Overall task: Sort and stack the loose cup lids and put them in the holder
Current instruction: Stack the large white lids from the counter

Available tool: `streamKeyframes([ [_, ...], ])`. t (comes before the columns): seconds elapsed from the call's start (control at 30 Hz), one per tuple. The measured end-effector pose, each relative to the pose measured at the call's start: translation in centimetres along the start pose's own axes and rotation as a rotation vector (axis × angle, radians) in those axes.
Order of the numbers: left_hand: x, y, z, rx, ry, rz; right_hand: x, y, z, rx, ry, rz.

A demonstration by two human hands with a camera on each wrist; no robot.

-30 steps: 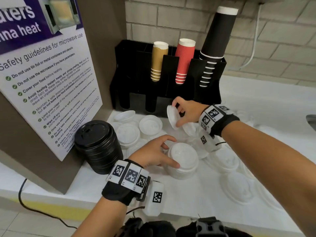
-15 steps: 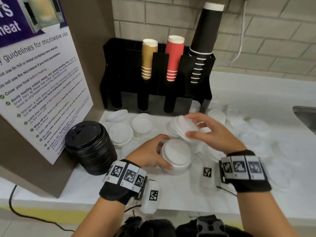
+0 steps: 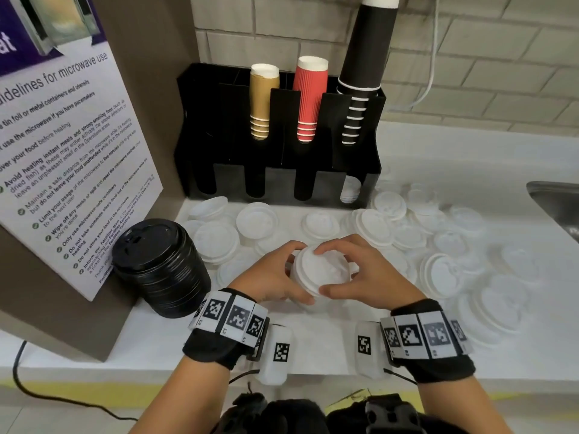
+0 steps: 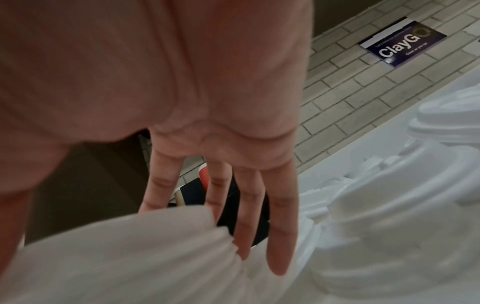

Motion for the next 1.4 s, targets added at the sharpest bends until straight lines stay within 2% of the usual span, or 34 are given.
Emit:
streamKeyframes([
  [0.37,0.1,0.2,0.4,-0.013,-0.006,-0.022,0.3,-0.7,0.1,-0.038,-0.050,0.089],
  [0.47,0.3,0.6,0.5,0.009,0.009,-0.085,-3.6,-0.1,-0.5,-0.056,0.152,0.113],
  [0.53,0.6,1.1,0.6,0.031,0.014,-0.119,-5.7,1.1,-1.5,0.027,0.186,0.218],
  [0.6,0.8,1.5,0.6,0.043,0.018,-0.149,-5.3,2.4,-3.0,0.146,-0.003,0.340],
  [0.67,0.8,1.7,0.7,0.045,0.033,-0.166,-3.7,3.0,-4.6,0.192,-0.235,0.501],
  [0.73,0.7,1.8,0.8,0.042,0.046,-0.175,-2.5,3.2,-6.0,0.218,-0.384,0.669],
  [0.8,0.5,1.7,0.9,0.032,0.052,-0.187,-1.8,3.4,-7.0,0.233,-0.481,0.818],
  [0.9,0.3,1.5,1.1,0.022,0.051,-0.199,-1.4,3.6,-7.7,0.217,-0.538,0.917],
  [0.97,0.2,1.4,1.2,0.019,0.050,-0.202,-1.7,3.4,-7.9,0.207,-0.533,0.868],
  [1.13,0.1,1.4,1.3,0.014,0.055,-0.189,-3.9,0.4,-9.2,0.063,-0.360,0.509],
  [1.27,0.0,1.4,1.2,0.002,0.045,-0.202,-6.7,-0.8,-9.5,-0.038,-0.189,0.486],
  [1.33,0.1,1.4,1.1,0.004,0.037,-0.200,-7.5,-0.3,-9.1,-0.012,-0.201,0.533],
  [1.4,0.1,1.5,1.1,0.005,0.029,-0.203,-7.4,0.4,-8.6,0.058,-0.283,0.590],
])
Point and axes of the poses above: each hand's wrist, its own z-axis away from the middle knuckle, its own x-axis out of the palm, y = z × x, the point moved 6 cm from there along -z, towards the middle knuckle, and after that the axes turned 7 degrees about -x, right-handed, at the moved point
